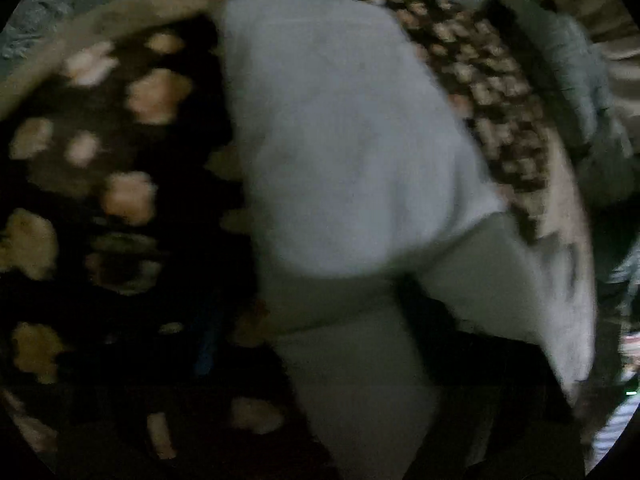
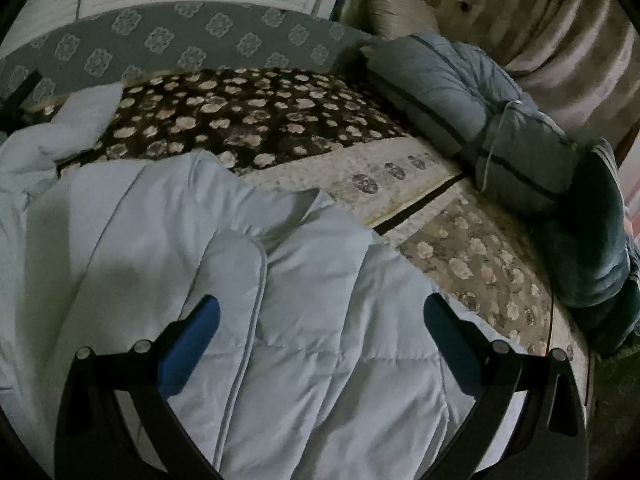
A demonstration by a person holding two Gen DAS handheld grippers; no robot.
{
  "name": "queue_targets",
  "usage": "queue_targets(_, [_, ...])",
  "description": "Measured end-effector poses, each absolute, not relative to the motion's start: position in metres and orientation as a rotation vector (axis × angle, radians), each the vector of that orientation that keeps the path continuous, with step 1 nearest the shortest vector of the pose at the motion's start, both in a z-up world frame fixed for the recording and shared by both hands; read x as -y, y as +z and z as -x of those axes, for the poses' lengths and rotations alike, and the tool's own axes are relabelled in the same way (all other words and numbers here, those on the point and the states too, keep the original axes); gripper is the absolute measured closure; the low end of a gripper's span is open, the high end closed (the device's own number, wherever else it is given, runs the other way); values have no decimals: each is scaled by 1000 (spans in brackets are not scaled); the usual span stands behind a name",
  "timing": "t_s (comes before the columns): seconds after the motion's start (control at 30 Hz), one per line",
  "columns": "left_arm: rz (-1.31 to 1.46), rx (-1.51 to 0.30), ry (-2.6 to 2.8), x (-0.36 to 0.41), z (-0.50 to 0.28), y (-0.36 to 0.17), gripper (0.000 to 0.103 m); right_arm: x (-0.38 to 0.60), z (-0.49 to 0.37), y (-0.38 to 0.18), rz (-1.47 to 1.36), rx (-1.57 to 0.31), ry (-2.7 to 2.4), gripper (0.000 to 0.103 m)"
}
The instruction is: Fold large clothes
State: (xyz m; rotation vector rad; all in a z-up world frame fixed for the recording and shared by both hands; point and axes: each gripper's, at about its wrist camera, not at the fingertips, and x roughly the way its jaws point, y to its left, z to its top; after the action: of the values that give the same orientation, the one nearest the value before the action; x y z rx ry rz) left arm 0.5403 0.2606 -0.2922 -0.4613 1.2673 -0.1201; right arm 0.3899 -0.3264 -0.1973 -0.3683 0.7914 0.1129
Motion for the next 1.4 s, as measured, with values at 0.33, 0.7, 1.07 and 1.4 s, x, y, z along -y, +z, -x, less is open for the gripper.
queue_targets(0.33, [386,-1194,-20,-258,-519,-259,85,350,-370,-204,337,-815,93,2])
queue_targets(0.7, [385,-1112,228,-346,-410,-217,95,372,-355,-190,235,-794,63,1])
queue_targets(1.07, [390,-1092,420,-388,-336,-226,3,378,-337,-168,221,-785,25,1])
queue_targets(1.4, [417,-1192,391,-389,-409,-255,57,383,-335,-193,264,-849,-22,2])
